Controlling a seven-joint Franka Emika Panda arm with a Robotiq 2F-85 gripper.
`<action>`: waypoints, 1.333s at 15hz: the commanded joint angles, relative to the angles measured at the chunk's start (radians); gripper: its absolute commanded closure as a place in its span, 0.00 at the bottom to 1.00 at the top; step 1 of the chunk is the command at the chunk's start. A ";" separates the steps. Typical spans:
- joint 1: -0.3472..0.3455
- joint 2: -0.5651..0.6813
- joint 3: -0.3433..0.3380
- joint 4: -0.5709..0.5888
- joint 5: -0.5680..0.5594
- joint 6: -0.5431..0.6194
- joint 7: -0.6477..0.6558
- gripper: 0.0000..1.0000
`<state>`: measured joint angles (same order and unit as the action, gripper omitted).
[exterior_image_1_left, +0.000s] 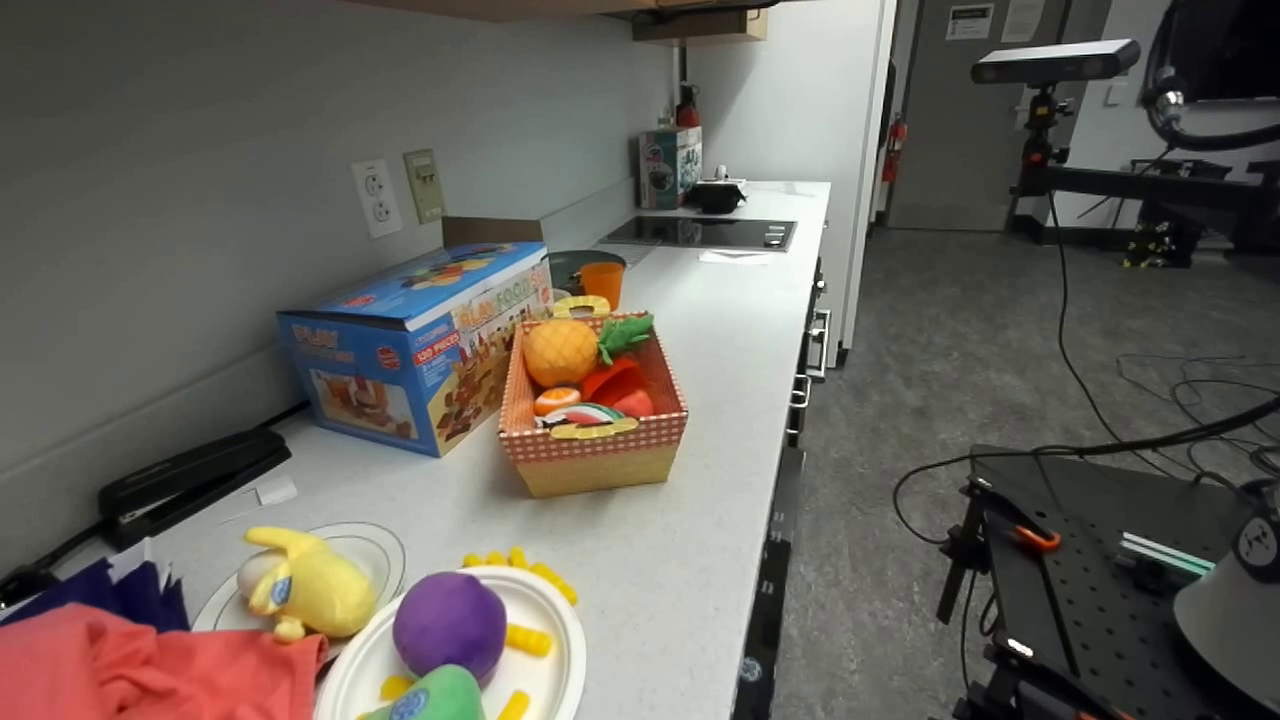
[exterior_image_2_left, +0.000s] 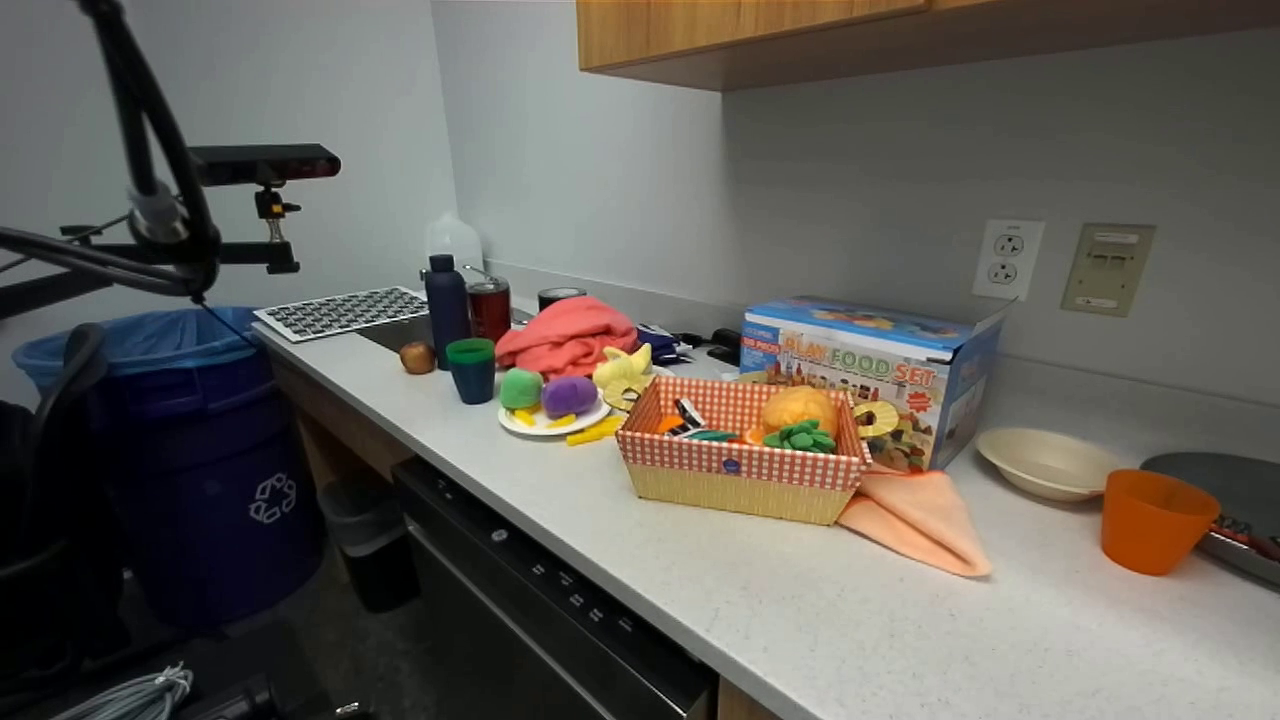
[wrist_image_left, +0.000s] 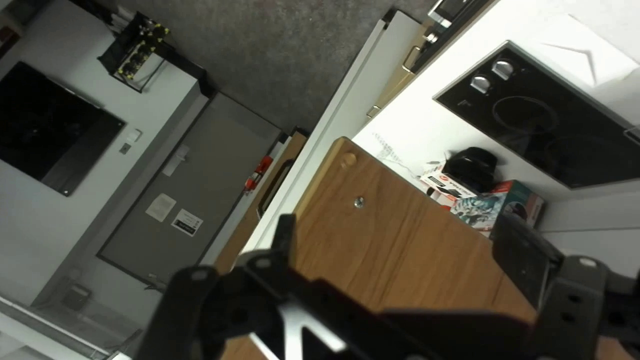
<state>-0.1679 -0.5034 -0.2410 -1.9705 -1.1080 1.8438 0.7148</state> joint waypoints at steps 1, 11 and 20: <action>0.013 -0.056 -0.022 0.007 0.125 0.080 -0.104 0.00; -0.027 -0.138 -0.086 0.007 0.511 0.440 -0.384 0.00; -0.107 -0.116 -0.045 0.002 0.599 0.463 -0.439 0.00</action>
<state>-0.2016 -0.6350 -0.3258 -1.9669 -0.5689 2.2861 0.3136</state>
